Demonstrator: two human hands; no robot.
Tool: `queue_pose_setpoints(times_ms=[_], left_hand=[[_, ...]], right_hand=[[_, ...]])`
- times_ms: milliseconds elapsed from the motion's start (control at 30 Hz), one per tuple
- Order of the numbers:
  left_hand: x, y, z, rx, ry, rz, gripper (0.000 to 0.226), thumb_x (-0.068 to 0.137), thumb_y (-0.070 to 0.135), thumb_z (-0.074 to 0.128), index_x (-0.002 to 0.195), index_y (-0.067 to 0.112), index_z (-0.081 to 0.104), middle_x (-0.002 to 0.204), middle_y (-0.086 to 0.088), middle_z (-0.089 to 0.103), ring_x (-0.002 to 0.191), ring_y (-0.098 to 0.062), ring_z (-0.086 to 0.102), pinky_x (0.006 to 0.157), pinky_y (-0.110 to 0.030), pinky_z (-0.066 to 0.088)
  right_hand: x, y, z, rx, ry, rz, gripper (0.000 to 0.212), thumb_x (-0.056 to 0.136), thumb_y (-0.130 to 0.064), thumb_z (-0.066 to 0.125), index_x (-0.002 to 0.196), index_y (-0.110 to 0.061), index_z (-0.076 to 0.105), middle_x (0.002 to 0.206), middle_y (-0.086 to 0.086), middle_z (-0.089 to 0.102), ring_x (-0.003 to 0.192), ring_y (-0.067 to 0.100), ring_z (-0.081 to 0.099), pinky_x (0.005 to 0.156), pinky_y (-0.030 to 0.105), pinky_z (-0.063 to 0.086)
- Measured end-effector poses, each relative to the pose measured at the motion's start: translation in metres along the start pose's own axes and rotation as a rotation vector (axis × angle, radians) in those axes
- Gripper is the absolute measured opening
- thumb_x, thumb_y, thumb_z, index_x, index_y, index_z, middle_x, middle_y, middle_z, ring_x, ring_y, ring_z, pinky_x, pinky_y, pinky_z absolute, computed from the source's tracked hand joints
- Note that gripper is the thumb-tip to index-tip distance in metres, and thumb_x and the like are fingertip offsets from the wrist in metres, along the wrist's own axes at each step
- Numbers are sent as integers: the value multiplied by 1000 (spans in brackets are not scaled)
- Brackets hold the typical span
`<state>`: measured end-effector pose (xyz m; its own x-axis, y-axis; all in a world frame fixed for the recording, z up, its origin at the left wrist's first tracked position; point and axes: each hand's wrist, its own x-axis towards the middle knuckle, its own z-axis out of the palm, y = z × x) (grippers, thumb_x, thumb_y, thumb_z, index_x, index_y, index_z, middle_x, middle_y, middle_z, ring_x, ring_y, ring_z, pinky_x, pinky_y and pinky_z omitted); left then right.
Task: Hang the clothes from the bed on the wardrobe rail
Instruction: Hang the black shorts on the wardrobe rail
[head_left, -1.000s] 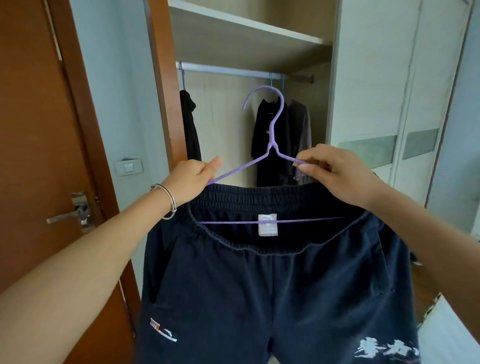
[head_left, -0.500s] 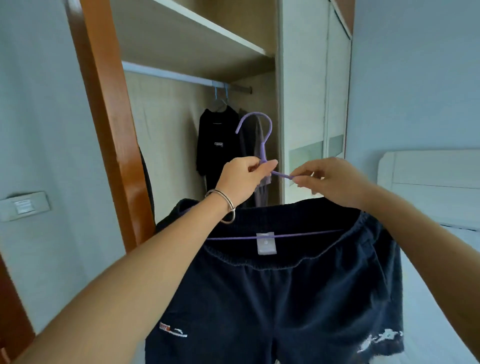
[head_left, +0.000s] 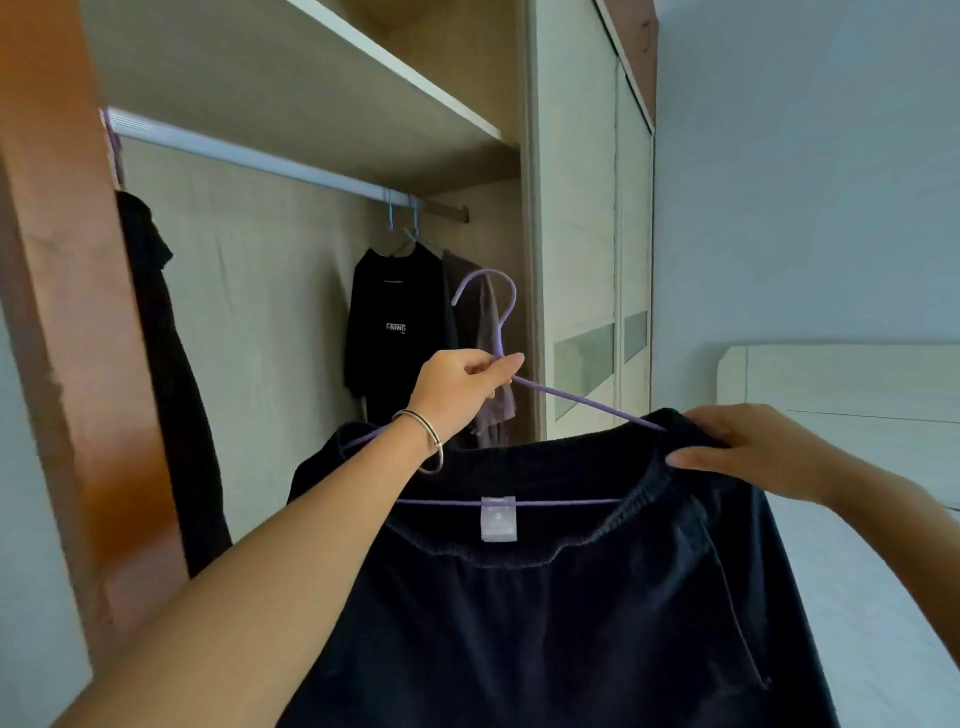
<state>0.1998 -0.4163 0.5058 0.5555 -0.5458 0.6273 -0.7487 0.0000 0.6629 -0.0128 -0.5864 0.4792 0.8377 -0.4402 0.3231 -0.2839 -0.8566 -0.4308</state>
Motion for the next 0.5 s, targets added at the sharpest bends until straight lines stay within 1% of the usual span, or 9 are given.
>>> queue_pose_setpoints(times_ms=[33,67,133,200,267,333,400,433,500], left_hand=[[11,-10,0,0,11,-8,36,85,38,60,50,27,56,37,12,47,39,-1,43,42,-4,31],[23,-21,0,-2,28,-22,38,85,37,59,48,27,54,39,11,46,41,-2,42,45,-5,31],[49,-44,-4,3,64,-51,43,87,37,57,46,25,50,39,11,45,42,-1,41,47,-5,33],[79,-67,-10,12,83,-84,40,88,37,55,50,24,51,47,11,46,49,0,43,54,-6,35],[111,-87,-19,14,116,-128,34,90,38,52,60,23,58,61,8,49,62,-3,46,63,-11,36],[145,-100,-30,54,208,-167,29,90,39,50,76,20,66,69,7,54,73,-5,51,65,-13,37],[177,-105,-47,172,312,-168,30,92,38,46,92,17,67,75,4,57,79,-13,52,67,-19,39],[188,-104,-58,266,347,-163,29,93,37,45,97,17,66,81,0,58,83,-16,52,70,-24,40],[203,-99,-85,427,408,-162,31,93,31,46,112,12,63,98,-7,61,96,-20,56,83,-26,41]], right_hand=[[15,-1,4,16,18,-24,18,84,-36,62,79,-18,63,66,-3,60,62,12,56,53,13,40],[32,-3,8,29,29,-55,24,85,-37,61,74,-16,61,63,-1,56,57,13,52,51,14,37],[71,-7,18,61,26,-121,28,86,-36,58,79,-10,63,64,2,55,57,12,49,52,15,36],[113,-14,27,129,-10,-183,29,88,-35,56,82,-8,64,61,-3,56,54,7,52,50,11,38],[160,-21,35,259,-37,-236,27,89,-33,56,81,-8,66,62,0,63,57,7,62,56,13,47],[206,-32,41,432,-47,-260,23,89,-27,57,82,-9,69,69,6,70,65,15,69,63,24,55],[248,-48,43,614,-78,-266,20,88,-21,60,80,-7,71,68,5,73,63,16,70,60,27,58],[268,-59,44,688,-100,-265,20,87,-20,60,80,-5,71,70,8,73,63,19,70,61,29,58],[303,-83,44,809,-130,-265,20,87,-19,61,80,-4,71,72,11,73,60,20,69,57,27,58]])
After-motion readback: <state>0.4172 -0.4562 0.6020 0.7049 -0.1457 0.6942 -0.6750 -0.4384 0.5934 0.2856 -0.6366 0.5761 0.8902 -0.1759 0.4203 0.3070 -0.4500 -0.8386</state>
